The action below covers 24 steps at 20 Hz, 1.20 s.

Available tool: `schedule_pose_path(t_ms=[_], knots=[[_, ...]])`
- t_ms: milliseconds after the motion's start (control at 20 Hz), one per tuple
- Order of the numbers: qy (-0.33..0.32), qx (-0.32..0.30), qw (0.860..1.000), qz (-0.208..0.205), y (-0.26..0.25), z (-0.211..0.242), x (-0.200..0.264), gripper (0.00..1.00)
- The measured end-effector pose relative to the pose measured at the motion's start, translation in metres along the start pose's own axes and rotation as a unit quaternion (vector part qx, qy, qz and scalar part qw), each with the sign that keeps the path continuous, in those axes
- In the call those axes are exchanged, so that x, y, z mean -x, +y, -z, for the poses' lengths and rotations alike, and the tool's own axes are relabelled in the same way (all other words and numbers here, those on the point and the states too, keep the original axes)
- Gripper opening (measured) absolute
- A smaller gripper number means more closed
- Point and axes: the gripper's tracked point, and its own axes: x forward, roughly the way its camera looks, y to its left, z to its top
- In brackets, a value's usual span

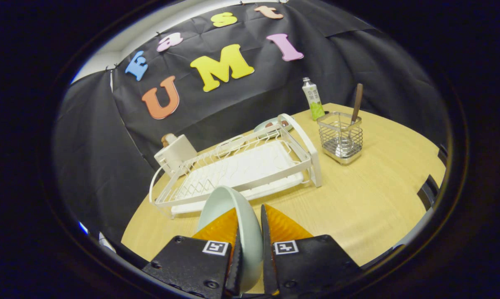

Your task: Take the plate from the dish rack, then take the spoon from the basket and place it into the plate.

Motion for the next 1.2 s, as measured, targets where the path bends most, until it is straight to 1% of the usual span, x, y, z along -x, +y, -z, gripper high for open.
schedule_pose_path(t_ms=[100, 200, 250, 300, 350, 550, 600, 700, 850, 1000, 1100, 1200], knots=[[0.001, 0.007, 1.0, 0.023, -0.017, 0.003, -0.008, 0.28], [-0.001, 0.008, 0.999, 0.034, -0.029, 0.0, -0.013, 0.31], [-0.002, 0.007, 0.999, 0.037, -0.034, -0.001, -0.017, 0.33], [-0.004, 0.006, 0.999, 0.039, -0.038, -0.002, -0.017, 0.39], [-0.006, 0.008, 0.999, 0.044, -0.04, -0.005, -0.017, 0.4], [-0.015, 0.024, 0.999, 0.043, -0.043, -0.004, -0.019, 0.45], [-0.017, 0.025, 0.999, 0.039, -0.042, -0.005, -0.017, 0.51], [-0.038, 0.042, 0.998, 0.035, -0.042, -0.015, -0.009, 0.53], [-0.087, 0.08, 0.992, 0.044, -0.049, -0.04, 0.011, 0.62], [-0.14, 0.115, 0.981, 0.064, -0.063, -0.07, 0.039, 0.81], [-0.16, 0.122, 0.977, 0.075, -0.075, -0.082, 0.055, 0.93], [-0.175, 0.124, 0.973, 0.085, -0.089, -0.095, 0.067, 0.96]])
